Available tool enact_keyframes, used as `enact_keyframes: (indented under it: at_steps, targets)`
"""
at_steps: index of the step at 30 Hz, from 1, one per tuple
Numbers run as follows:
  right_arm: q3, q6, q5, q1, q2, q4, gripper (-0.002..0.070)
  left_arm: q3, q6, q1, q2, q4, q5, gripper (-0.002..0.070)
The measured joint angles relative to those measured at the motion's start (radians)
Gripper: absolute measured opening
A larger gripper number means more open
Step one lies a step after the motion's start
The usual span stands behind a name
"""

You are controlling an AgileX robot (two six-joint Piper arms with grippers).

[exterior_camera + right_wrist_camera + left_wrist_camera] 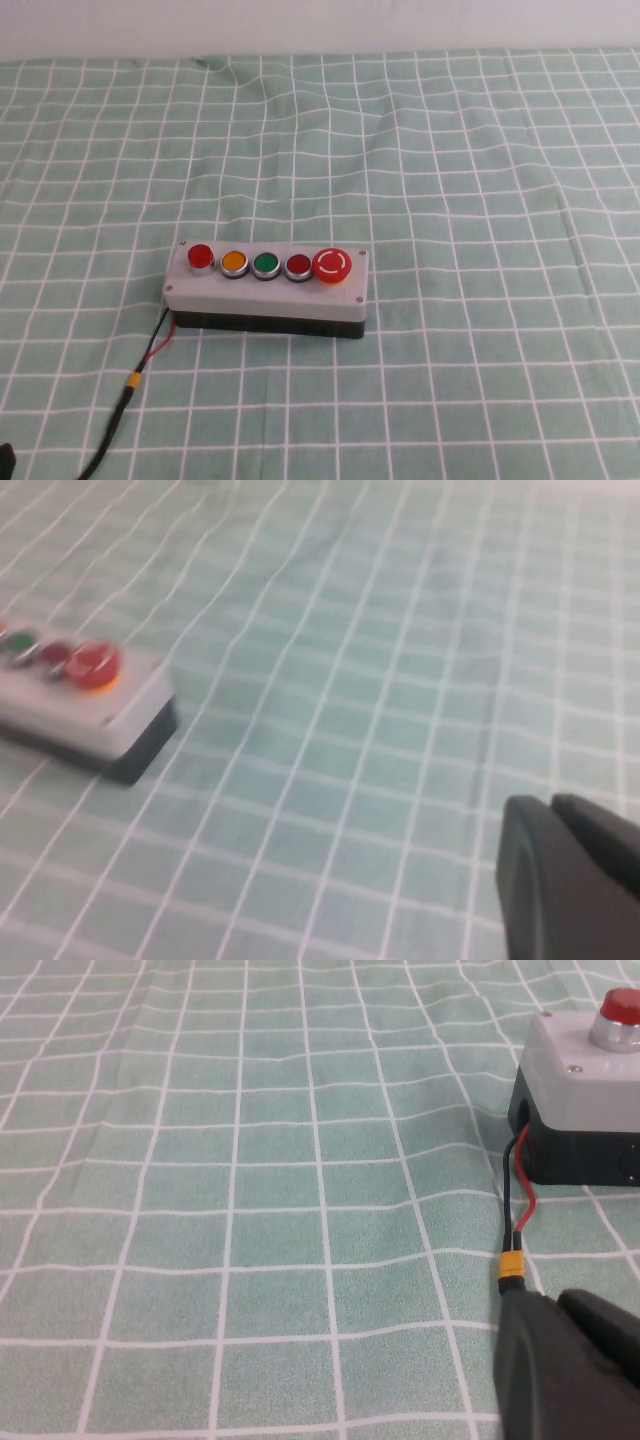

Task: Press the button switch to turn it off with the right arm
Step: 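Press the lit red button on the button box to turn it off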

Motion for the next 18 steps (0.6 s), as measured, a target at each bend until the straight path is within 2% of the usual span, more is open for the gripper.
enact_keyframes:
  at_steps: [7,13,18]
  targets:
    - [0.301,0.000,-0.292,-0.131,-0.236,-0.012,-0.0016,0.000,0.000,0.000,0.000,0.000,0.000,-0.0003]
    - [0.501,0.000,-0.415,-0.205,-0.382,-0.012,-0.0016,0.000,0.000,0.000,0.000,0.000,0.000,-0.0003]
    - [0.621,-0.002,-0.507,-0.257,-0.398,-0.012,-0.0016,0.000,0.000,0.000,0.000,0.000,0.000,-0.0003]
